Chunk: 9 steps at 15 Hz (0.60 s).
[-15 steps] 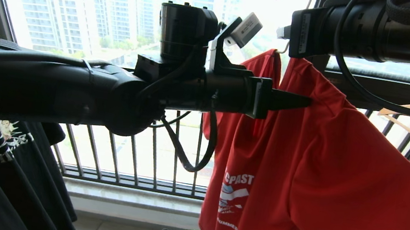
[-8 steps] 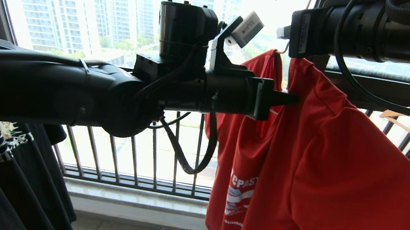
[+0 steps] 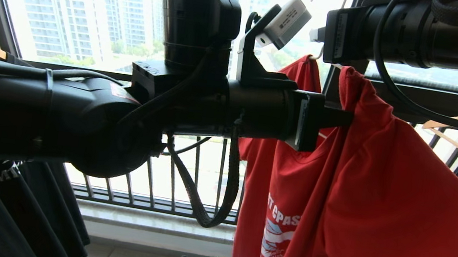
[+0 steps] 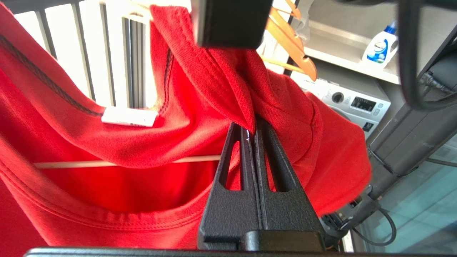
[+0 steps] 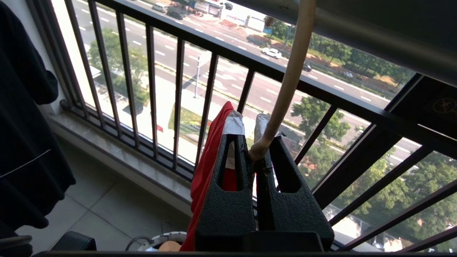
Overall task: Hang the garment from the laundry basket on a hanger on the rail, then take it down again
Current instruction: Take the clothes off the clothes rack
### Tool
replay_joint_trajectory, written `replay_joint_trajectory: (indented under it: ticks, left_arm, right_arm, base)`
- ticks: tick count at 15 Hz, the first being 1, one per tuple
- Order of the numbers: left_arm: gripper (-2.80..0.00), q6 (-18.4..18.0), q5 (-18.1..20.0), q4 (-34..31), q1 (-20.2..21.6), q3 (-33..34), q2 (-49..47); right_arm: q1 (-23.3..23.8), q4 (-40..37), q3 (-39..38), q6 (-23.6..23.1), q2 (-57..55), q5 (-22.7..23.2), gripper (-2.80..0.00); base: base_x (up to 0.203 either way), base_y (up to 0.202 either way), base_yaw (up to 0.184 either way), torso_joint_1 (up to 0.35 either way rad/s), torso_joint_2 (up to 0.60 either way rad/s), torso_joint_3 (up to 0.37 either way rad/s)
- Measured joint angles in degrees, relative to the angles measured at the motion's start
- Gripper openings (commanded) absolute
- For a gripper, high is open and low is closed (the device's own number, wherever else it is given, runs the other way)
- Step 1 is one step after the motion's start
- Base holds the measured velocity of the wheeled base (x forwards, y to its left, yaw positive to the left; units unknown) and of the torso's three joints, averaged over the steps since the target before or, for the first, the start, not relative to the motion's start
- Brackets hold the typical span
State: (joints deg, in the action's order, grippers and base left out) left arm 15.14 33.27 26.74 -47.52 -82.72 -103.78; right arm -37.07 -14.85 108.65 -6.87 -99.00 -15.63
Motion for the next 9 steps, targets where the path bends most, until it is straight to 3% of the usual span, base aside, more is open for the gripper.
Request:
replay_joint_trajectory:
  ticks: [6, 9]
  left_arm:
    - [-2.8, -0.3, -3.2, 0.6, 0.0, 0.6, 1.5]
    - [-2.8, -1.1, -5.4, -3.7, 0.7, -2.2, 0.4]
  right_arm:
    - [0.0, 0.0, 0.1, 0.0, 0.0, 0.0, -2.8]
    - [0.0, -0.1, 0.0, 0.0, 0.1, 0.0, -2.8]
  base:
    - [0.0, 0.0, 0.0, 0.0, 0.0, 0.0]
    - [0.0, 0.0, 0.0, 0.0, 0.0, 0.0]
